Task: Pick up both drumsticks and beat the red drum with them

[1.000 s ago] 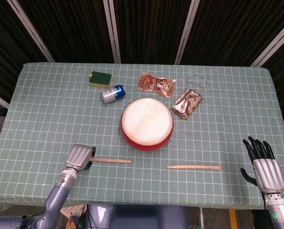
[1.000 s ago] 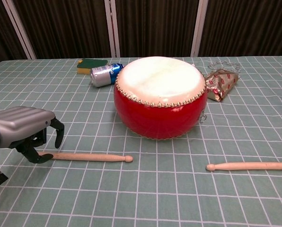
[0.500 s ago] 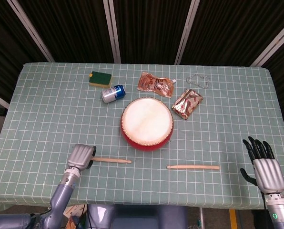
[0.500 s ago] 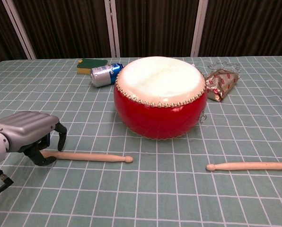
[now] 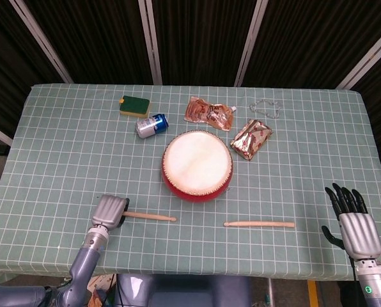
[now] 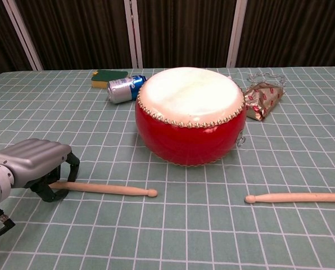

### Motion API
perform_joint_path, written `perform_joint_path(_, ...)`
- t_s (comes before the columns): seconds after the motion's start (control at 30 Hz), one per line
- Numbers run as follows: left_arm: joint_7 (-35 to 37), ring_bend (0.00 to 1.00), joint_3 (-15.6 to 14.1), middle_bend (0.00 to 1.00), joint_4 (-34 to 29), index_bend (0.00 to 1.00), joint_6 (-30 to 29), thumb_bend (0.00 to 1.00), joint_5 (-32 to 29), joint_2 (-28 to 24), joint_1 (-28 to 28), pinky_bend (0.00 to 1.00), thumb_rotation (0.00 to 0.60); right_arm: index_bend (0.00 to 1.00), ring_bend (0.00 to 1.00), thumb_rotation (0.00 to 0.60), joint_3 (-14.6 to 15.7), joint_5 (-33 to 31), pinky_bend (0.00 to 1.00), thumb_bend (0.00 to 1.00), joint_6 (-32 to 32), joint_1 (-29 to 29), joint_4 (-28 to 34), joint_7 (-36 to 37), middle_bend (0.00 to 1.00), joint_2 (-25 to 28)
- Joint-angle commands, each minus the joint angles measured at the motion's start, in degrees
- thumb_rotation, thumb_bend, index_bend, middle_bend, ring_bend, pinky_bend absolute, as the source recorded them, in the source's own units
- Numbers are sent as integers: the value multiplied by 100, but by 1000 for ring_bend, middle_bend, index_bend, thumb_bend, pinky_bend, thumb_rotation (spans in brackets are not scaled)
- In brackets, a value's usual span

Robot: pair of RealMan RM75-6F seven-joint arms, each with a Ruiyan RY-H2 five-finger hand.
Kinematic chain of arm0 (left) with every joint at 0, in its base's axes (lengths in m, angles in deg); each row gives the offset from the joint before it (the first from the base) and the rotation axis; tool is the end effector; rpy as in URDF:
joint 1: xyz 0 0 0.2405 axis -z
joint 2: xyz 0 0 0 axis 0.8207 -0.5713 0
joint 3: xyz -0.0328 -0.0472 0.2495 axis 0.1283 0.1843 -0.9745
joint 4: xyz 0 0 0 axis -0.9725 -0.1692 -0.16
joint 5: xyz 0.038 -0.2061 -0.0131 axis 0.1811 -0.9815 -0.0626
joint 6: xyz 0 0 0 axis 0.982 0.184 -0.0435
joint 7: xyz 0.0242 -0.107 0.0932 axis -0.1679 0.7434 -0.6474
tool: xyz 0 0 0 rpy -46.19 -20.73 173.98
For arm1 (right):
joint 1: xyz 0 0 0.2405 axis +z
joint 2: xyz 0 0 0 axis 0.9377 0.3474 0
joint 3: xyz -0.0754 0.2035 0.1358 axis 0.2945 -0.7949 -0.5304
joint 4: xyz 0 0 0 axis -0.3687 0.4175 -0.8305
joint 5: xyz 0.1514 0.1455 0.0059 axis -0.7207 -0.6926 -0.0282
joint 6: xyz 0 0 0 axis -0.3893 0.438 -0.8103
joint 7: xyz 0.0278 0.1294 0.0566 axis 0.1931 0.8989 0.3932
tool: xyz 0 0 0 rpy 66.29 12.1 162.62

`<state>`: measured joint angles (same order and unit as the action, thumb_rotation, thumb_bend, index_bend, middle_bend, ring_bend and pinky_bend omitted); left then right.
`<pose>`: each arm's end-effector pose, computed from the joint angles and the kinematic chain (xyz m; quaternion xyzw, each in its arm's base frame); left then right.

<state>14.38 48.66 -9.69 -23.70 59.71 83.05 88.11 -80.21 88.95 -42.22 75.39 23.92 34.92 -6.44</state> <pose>-0.1867 0.2567 -0.0567 -0.7563 -0.3874 -0.2016 0.4871 -0.3074 -0.1809 0.1444 0.6360 -0.3728 0.3464 0.5801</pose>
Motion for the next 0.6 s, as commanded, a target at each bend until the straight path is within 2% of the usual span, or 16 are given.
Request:
perform_joint_path(0.03,50,1000,-5,1000,-55,734,-33,540,42,-17,-4,1000,600,0,0,600,-3,-7,0,329,-4,-2,0,2,0,1)
perform_joint_path(0.2,306,1000,60,1000,-415,774,-173,580,365,-204,-25,1000,600,0,0,600,-6,-24,0,329,5,-1,2,13,0,4)
perform_joint_path(0.3,500,1000,173,1000,-857,780,-275,582,634,-472,-22,1000,600,0,0,600,-9,-31,0,328,5,-1,8,13,0,7)
perform_joint_path(0.4,620,1000,343,1000,-1506,785,-370,582,883,-917,18,1000,600,0,0,600,-8,-49,0,329,9,-6,18,20,0,12)
perform_joint_path(0.43,659,1000,480,1000,-1730,787,-459,582,1000,-1050,40,1000,600,0,0,600,-7,-56,0,329,14,-8,22,21,0,14)
perform_joint_path(0.6,660,1000,772,1000,-2405,790,-497,583,917,-1569,126,1000,600,0,0,600,-8,-69,0,329,22,-7,39,8,0,22)
